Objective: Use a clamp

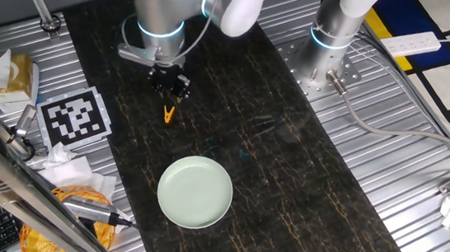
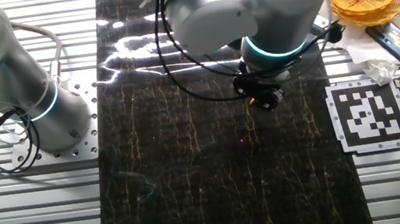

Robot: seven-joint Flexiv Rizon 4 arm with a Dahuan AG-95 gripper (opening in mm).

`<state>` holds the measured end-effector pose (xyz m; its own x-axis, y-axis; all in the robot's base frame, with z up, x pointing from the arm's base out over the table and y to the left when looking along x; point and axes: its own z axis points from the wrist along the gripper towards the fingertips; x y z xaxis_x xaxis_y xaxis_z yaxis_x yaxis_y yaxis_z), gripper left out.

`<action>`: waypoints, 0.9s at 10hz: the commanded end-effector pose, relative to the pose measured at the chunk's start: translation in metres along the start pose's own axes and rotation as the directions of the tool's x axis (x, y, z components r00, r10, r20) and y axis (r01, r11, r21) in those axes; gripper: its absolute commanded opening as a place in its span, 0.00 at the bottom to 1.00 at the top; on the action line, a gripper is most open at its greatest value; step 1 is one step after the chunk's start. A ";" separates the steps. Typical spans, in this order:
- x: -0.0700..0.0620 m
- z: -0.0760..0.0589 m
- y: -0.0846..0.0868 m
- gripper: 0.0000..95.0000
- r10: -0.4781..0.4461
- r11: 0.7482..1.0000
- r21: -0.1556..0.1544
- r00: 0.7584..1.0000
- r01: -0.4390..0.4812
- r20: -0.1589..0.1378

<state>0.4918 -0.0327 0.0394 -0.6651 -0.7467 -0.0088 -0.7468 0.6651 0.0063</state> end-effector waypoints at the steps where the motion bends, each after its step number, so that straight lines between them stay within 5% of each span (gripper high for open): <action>1: 0.000 -0.004 0.001 0.40 0.010 0.999 -0.050 0.999 -0.012 -0.042; 2: 0.000 -0.004 0.001 0.40 0.001 0.999 -0.054 0.998 -0.005 -0.063; 7: 0.000 -0.004 0.001 0.40 0.018 0.999 -0.042 0.997 -0.021 -0.070; 9: 0.000 -0.004 0.001 0.40 -0.014 0.999 -0.048 0.999 0.012 -0.038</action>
<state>0.4910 -0.0324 0.0433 -0.6577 -0.7519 0.0465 -0.7509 0.6593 0.0394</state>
